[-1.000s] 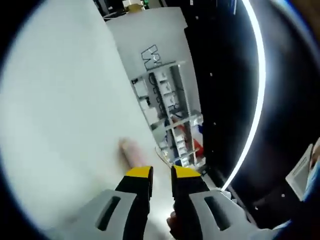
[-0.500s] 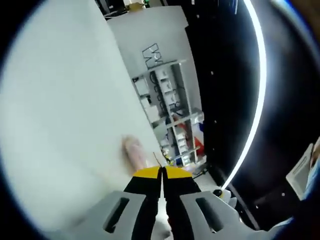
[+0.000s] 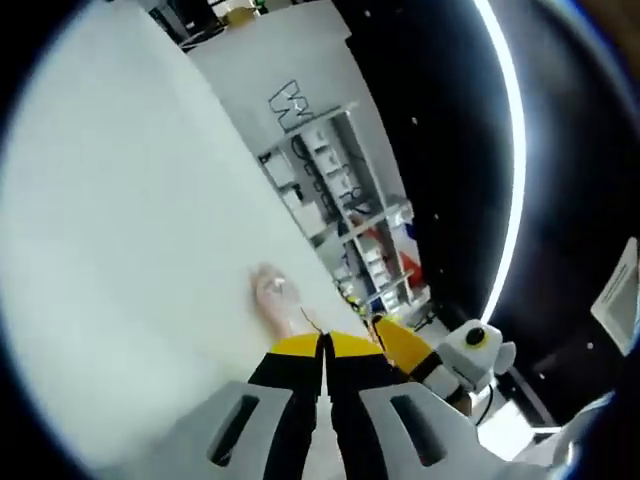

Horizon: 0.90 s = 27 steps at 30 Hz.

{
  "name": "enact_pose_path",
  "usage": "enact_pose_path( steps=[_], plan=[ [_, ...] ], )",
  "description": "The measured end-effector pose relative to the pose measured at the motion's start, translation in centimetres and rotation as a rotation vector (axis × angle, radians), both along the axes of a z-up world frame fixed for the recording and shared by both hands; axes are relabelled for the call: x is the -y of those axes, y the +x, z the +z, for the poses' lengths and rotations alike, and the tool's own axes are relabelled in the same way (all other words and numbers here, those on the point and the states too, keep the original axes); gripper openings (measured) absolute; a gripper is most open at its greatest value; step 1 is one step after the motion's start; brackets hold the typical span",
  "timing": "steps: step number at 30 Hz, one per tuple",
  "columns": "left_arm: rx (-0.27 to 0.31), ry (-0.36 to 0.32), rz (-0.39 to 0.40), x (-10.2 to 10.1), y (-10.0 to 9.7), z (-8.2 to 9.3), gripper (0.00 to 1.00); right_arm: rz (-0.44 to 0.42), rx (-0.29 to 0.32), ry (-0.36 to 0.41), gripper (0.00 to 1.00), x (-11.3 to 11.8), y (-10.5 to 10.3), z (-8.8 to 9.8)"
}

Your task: Open the resealable bag by pulling the two sides of the seal apart until the entire bag opening is separated and visibly accessible.

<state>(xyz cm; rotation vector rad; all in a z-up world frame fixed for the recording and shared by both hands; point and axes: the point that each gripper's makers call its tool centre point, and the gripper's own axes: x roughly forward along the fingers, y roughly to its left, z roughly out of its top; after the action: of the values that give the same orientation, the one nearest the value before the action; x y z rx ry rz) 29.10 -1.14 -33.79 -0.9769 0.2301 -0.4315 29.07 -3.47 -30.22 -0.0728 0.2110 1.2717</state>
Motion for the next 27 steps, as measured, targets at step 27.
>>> enact_pose_path(
  steps=[27],
  plan=[
    [0.049, 0.356, -0.016, -0.2, -1.0, -0.5, 0.02, 0.182, 0.054, -0.305, 0.0, -1.6, -1.2, -3.6]
  ],
)
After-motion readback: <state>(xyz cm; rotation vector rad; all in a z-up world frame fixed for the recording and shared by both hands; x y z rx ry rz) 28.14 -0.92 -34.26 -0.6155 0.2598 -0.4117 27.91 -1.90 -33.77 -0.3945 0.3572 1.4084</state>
